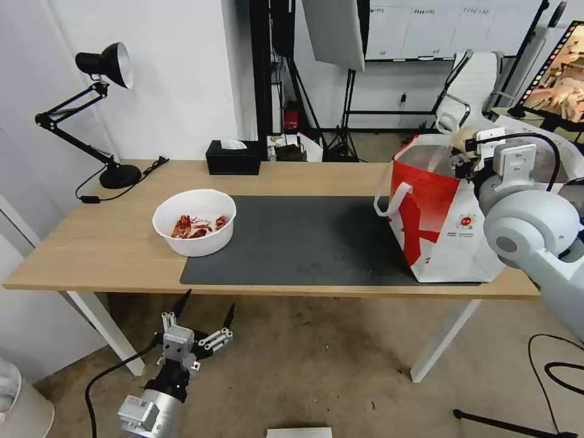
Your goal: Pick up the trash from the table and place it into the takeout bag.
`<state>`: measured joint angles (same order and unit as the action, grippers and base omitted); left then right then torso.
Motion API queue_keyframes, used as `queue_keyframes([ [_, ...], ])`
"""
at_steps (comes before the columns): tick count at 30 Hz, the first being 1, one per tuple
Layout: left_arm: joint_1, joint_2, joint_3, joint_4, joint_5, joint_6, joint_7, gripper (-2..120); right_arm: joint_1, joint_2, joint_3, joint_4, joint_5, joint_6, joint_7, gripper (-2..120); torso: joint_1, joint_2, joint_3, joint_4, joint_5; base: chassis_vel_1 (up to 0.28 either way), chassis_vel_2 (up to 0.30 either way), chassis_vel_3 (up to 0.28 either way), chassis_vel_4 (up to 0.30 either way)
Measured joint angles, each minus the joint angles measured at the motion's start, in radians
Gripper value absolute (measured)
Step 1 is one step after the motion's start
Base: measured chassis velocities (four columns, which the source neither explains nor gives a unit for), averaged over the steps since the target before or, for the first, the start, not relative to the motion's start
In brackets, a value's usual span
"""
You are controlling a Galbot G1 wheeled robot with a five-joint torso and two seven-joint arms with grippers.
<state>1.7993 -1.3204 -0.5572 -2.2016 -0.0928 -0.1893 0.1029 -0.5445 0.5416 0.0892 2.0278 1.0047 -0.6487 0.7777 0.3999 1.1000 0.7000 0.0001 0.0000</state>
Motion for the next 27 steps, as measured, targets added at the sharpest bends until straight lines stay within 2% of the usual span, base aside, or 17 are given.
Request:
queue_keyframes([
  [2, 0.002, -0.002, 0.002, -0.001, 0.002, 0.0, 0.001, 100, -0.015, -0.006, 0.013, 0.006, 0.002, 0.001, 0.0, 76, 0.0, 0.0, 0.0, -0.0001, 0.0, 0.0, 0.0, 0.0, 0.0],
  [3, 0.002, -0.002, 0.002, -0.001, 0.002, 0.0, 0.001, 100, -0.015, -0.006, 0.013, 0.006, 0.002, 0.001, 0.0, 76, 0.0, 0.0, 0.0, -0.0001, 0.0, 0.0, 0.0, 0.0, 0.0],
  [5, 0.003, -0.005, 0.003, -0.006, 0.004, 0.0, 0.001, 100, -0.035, -0.014, 0.032, 0.015, 0.011, 0.001, -0.002, 89, 0.0, 0.0, 0.0, -0.0001, -0.0001, 0.0, 0.0, 0.0, 0.0],
  [6, 0.003, -0.005, 0.003, -0.006, 0.004, 0.0, 0.001, 100, -0.035, -0.014, 0.032, 0.015, 0.011, 0.001, -0.002, 89, 0.0, 0.0, 0.0, -0.0001, -0.0001, 0.0, 0.0, 0.0, 0.0],
  [8, 0.005, -0.006, 0.003, -0.01, 0.006, 0.0, 0.001, 100, -0.054, -0.018, 0.044, 0.023, 0.014, 0.002, -0.008, 97, 0.0, 0.0, 0.0, -0.0001, -0.0001, 0.0, 0.0, 0.0, 0.0],
  [13, 0.008, -0.007, 0.0, -0.017, 0.007, -0.001, 0.002, 100, -0.075, -0.019, 0.054, 0.032, 0.017, 0.009, -0.012, 100, 0.0, 0.0, 0.0, -0.0001, -0.0001, 0.0, 0.0, 0.0, 0.0],
  [17, 0.009, -0.003, -0.007, -0.029, 0.005, -0.001, 0.002, 100, -0.097, -0.019, 0.069, 0.051, 0.025, 0.071, -0.03, 100, 0.0, 0.0, 0.0, -0.0001, 0.0, 0.0, 0.0, 0.0, 0.0],
  [20, 0.01, -0.001, -0.012, -0.035, 0.0, -0.002, 0.002, 100, -0.172, -0.02, 0.118, 0.103, 0.045, 0.237, -0.104, 100, 0.0, 0.0, 0.0, 0.0, -0.0001, 0.0, 0.0, 0.0, 0.0],
  [21, 0.01, -0.001, -0.012, -0.035, 0.0, -0.002, 0.002, 100, -0.172, -0.02, 0.118, 0.103, 0.045, 0.237, -0.104, 100, 0.0, 0.0, 0.0, 0.0, -0.0001, 0.0, 0.0, 0.0, 0.0],
  [24, 0.02, -0.017, -0.02, -0.038, -0.001, -0.027, 0.001, 100, -0.274, 0.003, 0.152, 0.172, 0.03, 0.415, -0.202, 100, 0.0, 0.0, 0.0, -0.0006, -0.0004, 0.0, 0.0, 0.0, 0.0],
  [26, 0.025, -0.023, -0.023, -0.039, -0.001, -0.033, 0.001, 100, -0.288, 0.01, 0.154, 0.179, 0.024, 0.431, -0.216, 100, 0.0, 0.0, 0.0, -0.0005, -0.0005, 0.0, 0.0, 0.0, 0.0],
  [27, 0.042, -0.048, -0.037, -0.046, 0.0, -0.051, 0.001, 100, -0.371, 0.045, 0.161, 0.212, -0.016, 0.512, -0.298, 100, 0.0, 0.0, 0.0, 0.0008, -0.0001, 0.0, 0.0, 0.0, 0.0],
])
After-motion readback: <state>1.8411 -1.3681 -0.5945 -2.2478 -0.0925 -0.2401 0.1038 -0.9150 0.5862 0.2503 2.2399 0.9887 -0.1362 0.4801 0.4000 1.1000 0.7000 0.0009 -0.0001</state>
